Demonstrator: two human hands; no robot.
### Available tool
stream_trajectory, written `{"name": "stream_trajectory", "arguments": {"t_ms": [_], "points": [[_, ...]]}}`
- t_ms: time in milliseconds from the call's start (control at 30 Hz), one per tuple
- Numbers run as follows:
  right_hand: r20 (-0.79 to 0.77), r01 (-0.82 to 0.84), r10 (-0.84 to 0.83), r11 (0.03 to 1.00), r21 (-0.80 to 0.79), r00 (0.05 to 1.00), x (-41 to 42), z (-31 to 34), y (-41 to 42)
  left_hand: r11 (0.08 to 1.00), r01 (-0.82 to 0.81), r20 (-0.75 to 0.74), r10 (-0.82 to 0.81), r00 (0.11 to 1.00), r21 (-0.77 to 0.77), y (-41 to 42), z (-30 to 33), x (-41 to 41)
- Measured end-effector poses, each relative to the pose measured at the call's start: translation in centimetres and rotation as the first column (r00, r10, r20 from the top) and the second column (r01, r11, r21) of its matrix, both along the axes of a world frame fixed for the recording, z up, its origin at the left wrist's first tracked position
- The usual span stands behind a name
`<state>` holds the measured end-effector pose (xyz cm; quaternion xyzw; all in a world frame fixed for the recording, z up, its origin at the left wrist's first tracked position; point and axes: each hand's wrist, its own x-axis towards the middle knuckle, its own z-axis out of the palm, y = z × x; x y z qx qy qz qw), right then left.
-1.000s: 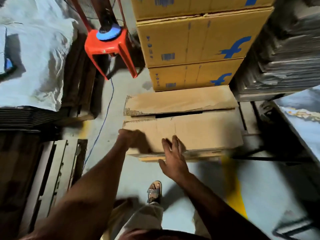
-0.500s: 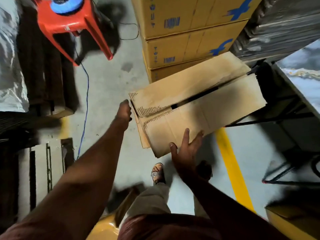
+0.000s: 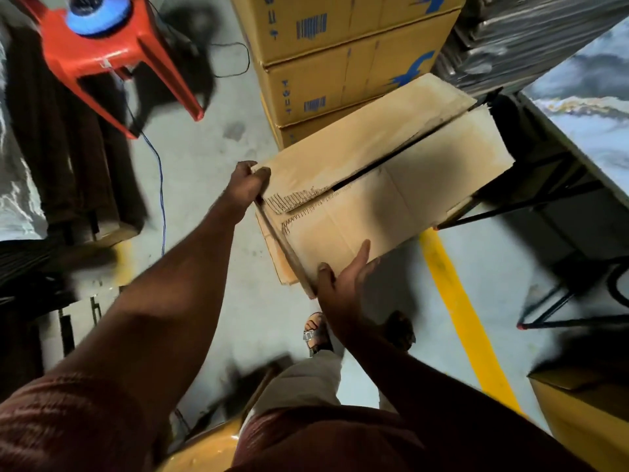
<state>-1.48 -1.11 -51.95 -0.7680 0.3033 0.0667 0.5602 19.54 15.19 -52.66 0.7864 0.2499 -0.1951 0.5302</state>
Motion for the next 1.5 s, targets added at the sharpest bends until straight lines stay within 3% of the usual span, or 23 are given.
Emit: {"name": "stream_trajectory", "arguments": {"t_ms": [133,267,367,567,900,1167,1333,1500], "points": [[0.144,0.129,-0.129,0.992,0.008,0.981,0.5,3.5,-2.4,0.995,-0.012,0.104,0.022,0.994,-0.094,-2.2,5.0,-0.6],[0.314,0.285,-0.348,0.931,0.228,0.883,0.8,6.2,-5.4,0.983,-0.014,0.168,0.045,0.985,-0.181,-5.1,10.2,0.0],[0.414,0.324,-0.367,0.930,0.172,0.833,1.2,8.5,-8.9,0.980,0.046,0.213,-0.004,0.977,-0.194,-8.4,14.1,0.2],[0.368,0.376,-0.466,0.879,0.292,0.805,3.5,12.5,-16.6,0.950,0.277,0.356,-0.211,0.910,-0.143,-14.6,19.3,-0.7],[0.549,0.221,-0.423,0.891,0.396,0.721,3.5,23.5,-28.5,0.841,0.488,0.526,-0.313,0.791,-0.234,-20.6,30.5,-1.0],[0.630,0.067,-0.316,0.920,0.387,0.709,4.3,35.4,-31.8,0.776,0.547,0.671,-0.227,0.706,-0.313,-21.2,40.4,-0.5],[0.708,0.025,-0.227,0.958,0.284,0.668,3.1,42.9,-33.6,0.714,0.632,0.761,-0.218,0.611,-0.303,-22.7,45.3,-1.4],[0.824,0.090,-0.148,0.989,0.118,0.547,1.0,48.3,-36.9,0.638,0.724,0.886,-0.138,0.443,-0.262,-27.5,48.9,-2.3]]}}
